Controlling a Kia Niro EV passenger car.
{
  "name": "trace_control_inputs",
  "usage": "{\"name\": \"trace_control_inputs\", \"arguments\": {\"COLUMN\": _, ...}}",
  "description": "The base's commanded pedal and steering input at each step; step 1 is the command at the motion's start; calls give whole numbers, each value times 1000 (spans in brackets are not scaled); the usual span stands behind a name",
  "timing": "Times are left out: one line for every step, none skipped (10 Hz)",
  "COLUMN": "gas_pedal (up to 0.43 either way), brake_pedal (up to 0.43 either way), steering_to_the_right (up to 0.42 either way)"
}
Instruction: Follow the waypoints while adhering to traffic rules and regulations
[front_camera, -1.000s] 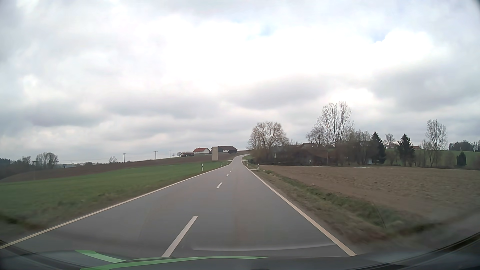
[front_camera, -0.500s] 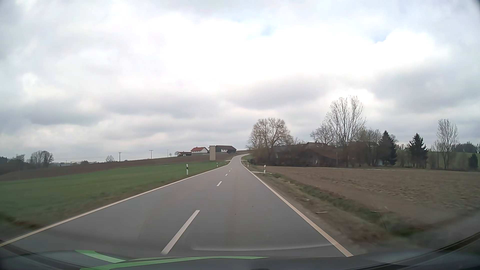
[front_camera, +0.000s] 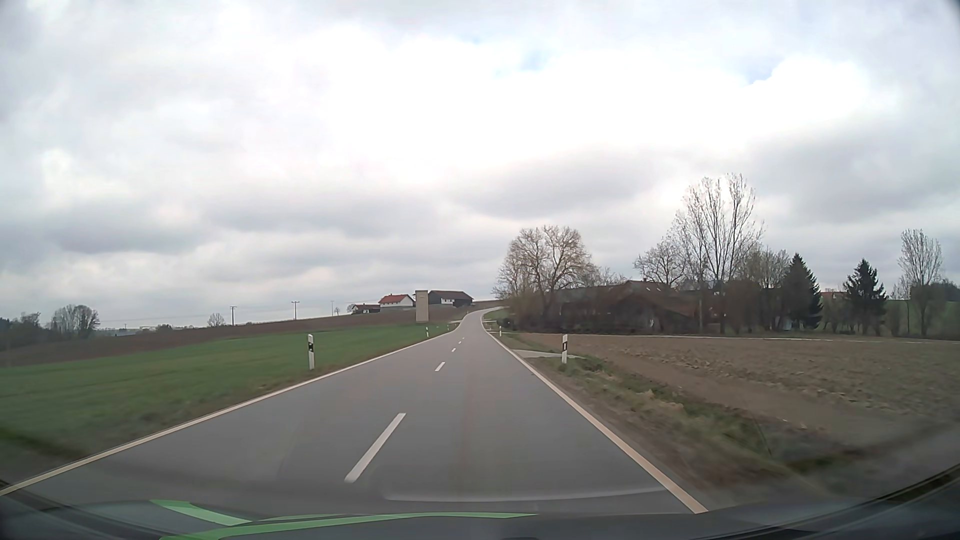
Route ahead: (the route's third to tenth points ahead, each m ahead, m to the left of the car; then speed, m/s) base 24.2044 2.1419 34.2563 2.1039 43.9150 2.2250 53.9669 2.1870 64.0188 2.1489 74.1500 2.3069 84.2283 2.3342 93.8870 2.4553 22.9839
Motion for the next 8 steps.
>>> {"name": "trace_control_inputs", "arguments": {"gas_pedal": 268, "brake_pedal": 0, "steering_to_the_right": -2}}
{"name": "trace_control_inputs", "arguments": {"gas_pedal": 268, "brake_pedal": 0, "steering_to_the_right": -2}}
{"name": "trace_control_inputs", "arguments": {"gas_pedal": 268, "brake_pedal": 0, "steering_to_the_right": -2}}
{"name": "trace_control_inputs", "arguments": {"gas_pedal": 268, "brake_pedal": 0, "steering_to_the_right": -2}}
{"name": "trace_control_inputs", "arguments": {"gas_pedal": 268, "brake_pedal": 0, "steering_to_the_right": -2}}
{"name": "trace_control_inputs", "arguments": {"gas_pedal": 268, "brake_pedal": 0, "steering_to_the_right": -2}}
{"name": "trace_control_inputs", "arguments": {"gas_pedal": 268, "brake_pedal": 0, "steering_to_the_right": -1}}
{"name": "trace_control_inputs", "arguments": {"gas_pedal": 268, "brake_pedal": 0, "steering_to_the_right": -1}}
